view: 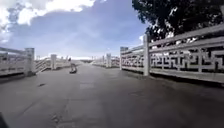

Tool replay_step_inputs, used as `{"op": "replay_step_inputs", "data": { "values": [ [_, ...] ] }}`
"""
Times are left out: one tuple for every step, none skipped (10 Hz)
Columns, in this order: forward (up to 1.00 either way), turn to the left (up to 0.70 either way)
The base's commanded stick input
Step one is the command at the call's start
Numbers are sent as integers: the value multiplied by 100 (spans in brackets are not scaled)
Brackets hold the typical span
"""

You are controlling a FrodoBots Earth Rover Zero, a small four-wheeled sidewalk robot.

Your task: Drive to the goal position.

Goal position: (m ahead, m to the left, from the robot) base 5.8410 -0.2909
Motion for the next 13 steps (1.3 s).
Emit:
{"op": "replay_step_inputs", "data": {
  "values": [
    [70, 0],
    [70, 0],
    [70, 0],
    [70, 0],
    [70, 0],
    [70, 0],
    [70, 0],
    [70, 0],
    [70, 0],
    [70, 0],
    [70, 0],
    [70, 0],
    [70, 0]
  ]
}}
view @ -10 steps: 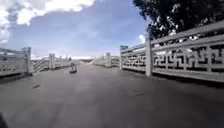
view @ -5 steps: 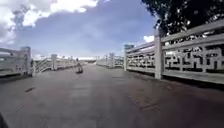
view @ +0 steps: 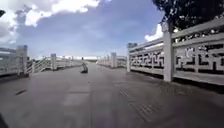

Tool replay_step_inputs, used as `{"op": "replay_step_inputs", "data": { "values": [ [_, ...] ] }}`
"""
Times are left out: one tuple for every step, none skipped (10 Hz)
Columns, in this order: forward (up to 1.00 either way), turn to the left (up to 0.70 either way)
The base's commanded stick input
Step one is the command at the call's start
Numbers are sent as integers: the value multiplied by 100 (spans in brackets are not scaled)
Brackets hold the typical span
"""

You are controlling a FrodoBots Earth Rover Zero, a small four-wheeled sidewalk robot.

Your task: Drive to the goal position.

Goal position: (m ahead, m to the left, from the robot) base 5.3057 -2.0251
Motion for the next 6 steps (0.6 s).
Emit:
{"op": "replay_step_inputs", "data": {
  "values": [
    [70, 0],
    [70, 0],
    [70, 0],
    [70, 0],
    [70, 0],
    [70, 0]
  ]
}}
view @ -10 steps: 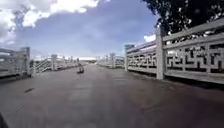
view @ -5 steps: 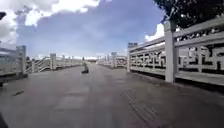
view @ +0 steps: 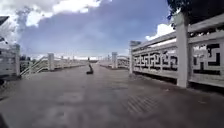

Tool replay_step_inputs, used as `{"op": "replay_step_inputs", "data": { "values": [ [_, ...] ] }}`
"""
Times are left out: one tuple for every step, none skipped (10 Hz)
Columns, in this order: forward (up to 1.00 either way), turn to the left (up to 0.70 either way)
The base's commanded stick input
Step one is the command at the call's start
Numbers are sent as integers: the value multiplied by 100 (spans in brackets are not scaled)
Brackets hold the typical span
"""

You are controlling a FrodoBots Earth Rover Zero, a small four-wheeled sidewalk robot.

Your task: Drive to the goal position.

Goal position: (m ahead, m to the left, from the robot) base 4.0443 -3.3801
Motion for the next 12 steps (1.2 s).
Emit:
{"op": "replay_step_inputs", "data": {
  "values": [
    [70, 0],
    [70, 0],
    [70, 0],
    [70, 0],
    [70, 0],
    [70, 0],
    [65, 0],
    [45, 0],
    [45, 0],
    [45, 0],
    [45, 0],
    [45, 0]
  ]
}}
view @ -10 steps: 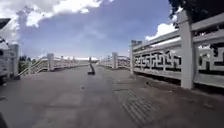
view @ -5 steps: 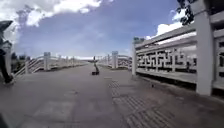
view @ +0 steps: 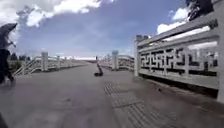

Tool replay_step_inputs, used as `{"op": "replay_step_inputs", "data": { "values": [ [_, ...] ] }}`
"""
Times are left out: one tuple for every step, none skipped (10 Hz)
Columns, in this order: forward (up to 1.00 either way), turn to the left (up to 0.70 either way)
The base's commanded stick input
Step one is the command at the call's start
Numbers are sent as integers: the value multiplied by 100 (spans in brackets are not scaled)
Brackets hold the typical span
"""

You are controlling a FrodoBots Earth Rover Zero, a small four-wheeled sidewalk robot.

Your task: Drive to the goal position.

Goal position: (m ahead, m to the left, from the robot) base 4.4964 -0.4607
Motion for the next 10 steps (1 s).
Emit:
{"op": "replay_step_inputs", "data": {
  "values": [
    [45, 0],
    [45, 0],
    [45, 0],
    [45, 0],
    [45, 0],
    [45, 0],
    [45, 0],
    [45, 0],
    [45, 0],
    [45, 0]
  ]
}}
